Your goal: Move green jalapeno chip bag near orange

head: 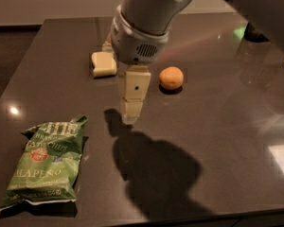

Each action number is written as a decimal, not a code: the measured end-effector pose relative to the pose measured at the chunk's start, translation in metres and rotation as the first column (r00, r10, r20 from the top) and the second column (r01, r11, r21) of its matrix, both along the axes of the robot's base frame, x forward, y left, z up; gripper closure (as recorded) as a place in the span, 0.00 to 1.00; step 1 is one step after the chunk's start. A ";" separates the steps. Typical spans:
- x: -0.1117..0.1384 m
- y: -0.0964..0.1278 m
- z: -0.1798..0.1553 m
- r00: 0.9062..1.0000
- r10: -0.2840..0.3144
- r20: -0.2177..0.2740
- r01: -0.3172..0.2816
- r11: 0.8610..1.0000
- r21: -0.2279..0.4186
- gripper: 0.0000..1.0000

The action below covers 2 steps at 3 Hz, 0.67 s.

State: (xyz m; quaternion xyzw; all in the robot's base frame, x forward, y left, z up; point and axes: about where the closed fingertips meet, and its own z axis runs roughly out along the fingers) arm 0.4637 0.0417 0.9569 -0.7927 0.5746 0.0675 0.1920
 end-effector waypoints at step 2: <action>-0.041 0.080 -0.037 0.970 0.241 -0.045 -0.243 0.967 -0.070 0.00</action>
Offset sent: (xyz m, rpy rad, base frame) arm -0.0605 0.1202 -0.0666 -0.1302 0.0869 0.3828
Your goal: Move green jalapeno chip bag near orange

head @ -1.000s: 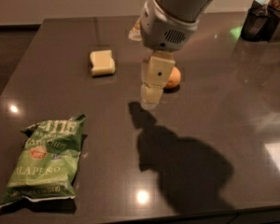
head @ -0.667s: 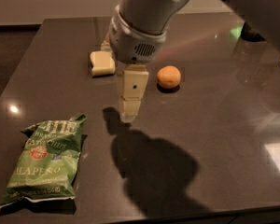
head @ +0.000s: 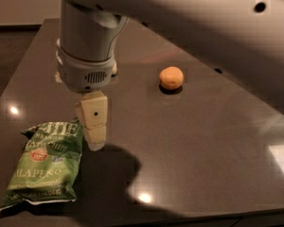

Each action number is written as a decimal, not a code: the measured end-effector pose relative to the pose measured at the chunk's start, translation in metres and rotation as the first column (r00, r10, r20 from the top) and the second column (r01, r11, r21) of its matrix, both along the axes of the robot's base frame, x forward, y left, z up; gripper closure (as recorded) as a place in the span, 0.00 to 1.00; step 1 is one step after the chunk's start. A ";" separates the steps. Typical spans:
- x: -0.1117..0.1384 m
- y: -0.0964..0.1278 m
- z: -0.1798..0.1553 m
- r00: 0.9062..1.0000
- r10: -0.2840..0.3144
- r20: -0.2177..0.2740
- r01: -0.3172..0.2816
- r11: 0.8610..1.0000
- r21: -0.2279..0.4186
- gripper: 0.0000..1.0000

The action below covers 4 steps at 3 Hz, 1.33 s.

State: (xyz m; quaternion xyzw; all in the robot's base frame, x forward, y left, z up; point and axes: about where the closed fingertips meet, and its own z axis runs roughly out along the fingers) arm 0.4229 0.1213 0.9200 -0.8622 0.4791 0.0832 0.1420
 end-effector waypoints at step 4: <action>-0.020 0.054 -0.056 0.981 0.170 -0.092 -0.180 0.978 -0.107 0.43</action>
Offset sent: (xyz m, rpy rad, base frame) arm -0.0169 0.0584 -0.0626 -0.1201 0.0969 0.1875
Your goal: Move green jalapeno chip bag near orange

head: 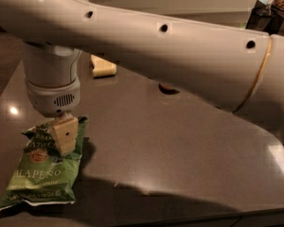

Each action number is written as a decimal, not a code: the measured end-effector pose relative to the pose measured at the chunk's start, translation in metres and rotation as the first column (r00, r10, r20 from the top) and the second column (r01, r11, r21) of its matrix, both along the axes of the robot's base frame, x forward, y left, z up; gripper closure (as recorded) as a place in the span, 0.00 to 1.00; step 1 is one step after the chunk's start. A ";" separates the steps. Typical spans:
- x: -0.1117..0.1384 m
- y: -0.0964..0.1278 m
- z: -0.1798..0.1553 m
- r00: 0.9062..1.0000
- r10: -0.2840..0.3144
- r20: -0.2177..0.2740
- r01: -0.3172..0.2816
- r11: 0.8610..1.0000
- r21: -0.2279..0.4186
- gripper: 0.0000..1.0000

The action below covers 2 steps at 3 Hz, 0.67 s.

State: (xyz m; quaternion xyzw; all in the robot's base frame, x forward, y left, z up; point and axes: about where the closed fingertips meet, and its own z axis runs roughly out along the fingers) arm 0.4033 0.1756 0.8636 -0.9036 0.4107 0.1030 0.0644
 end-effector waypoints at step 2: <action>0.030 -0.027 0.024 0.997 -0.064 0.033 0.063 0.998 0.022 0.90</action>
Offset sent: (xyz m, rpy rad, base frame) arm 0.0710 -0.0615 0.0460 0.0273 -0.0708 -0.1530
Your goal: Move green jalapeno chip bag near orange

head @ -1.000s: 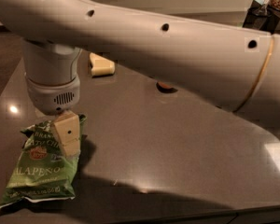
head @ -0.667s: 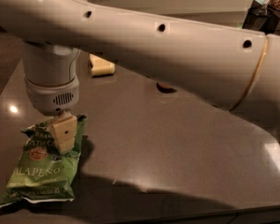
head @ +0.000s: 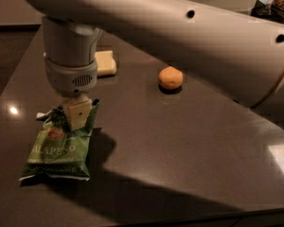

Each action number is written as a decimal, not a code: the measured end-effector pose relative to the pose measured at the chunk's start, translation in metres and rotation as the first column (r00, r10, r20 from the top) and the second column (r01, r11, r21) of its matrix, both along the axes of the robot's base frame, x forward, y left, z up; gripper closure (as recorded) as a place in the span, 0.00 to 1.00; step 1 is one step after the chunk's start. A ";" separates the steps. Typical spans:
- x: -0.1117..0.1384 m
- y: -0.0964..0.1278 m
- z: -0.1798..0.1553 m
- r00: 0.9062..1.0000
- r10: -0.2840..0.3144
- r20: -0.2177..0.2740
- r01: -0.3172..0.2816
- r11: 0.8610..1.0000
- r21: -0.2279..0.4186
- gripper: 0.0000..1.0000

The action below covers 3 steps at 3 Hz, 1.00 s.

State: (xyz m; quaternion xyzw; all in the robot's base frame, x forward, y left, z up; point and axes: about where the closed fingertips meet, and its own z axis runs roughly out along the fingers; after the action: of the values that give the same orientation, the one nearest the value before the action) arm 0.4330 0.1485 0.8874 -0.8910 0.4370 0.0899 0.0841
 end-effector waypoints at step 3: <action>0.116 -0.084 0.002 0.960 -0.256 0.117 0.263 0.963 -0.055 1.00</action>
Offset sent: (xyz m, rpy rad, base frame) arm 0.1279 -0.1052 0.0023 -0.1074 -0.1054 -0.2905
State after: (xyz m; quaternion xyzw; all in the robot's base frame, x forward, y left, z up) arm 0.5488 0.0642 0.8897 -0.8319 0.5477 0.0140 0.0878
